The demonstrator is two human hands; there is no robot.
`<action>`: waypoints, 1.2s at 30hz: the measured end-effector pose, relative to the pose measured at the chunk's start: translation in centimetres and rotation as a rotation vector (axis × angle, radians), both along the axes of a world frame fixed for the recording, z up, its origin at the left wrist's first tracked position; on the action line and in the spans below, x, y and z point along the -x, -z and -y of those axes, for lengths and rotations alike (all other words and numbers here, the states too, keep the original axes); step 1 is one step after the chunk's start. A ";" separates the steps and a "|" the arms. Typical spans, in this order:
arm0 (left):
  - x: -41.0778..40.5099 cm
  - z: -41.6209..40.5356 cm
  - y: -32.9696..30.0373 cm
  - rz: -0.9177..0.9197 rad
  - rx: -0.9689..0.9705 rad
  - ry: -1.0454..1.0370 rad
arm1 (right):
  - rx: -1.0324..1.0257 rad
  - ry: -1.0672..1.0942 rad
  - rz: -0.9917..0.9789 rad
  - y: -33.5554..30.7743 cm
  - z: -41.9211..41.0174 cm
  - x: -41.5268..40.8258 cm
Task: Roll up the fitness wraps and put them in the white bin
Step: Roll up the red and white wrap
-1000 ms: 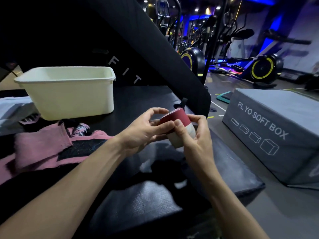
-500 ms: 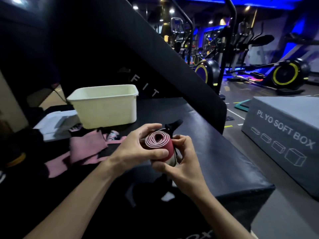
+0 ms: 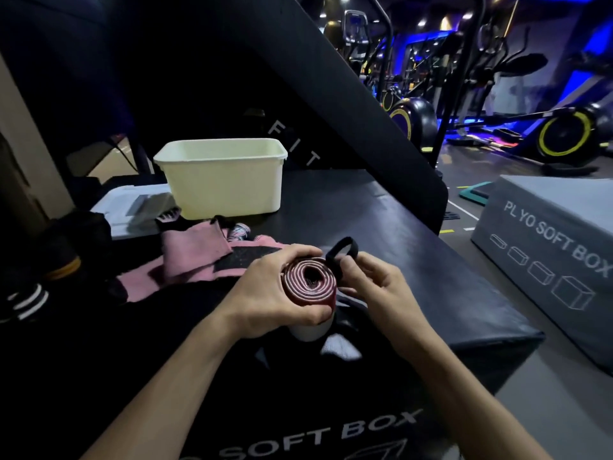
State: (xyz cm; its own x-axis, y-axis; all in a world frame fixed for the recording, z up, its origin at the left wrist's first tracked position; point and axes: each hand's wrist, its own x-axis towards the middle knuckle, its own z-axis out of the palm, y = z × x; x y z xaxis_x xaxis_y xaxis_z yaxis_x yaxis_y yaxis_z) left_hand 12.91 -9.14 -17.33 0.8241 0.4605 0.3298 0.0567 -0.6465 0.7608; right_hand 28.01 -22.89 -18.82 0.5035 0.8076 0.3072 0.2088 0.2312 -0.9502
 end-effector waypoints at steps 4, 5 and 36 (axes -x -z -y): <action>-0.2 -0.1 0.1 0.013 -0.021 0.011 | -0.060 0.084 -0.047 -0.5 -0.6 -0.2; -0.2 -0.1 0.1 0.014 -0.022 0.012 | -0.082 0.103 -0.069 -0.8 -0.6 -0.4; -0.2 0.8 1.1 0.061 -0.035 -0.077 | 0.092 0.247 -0.118 -1.7 4.1 -2.1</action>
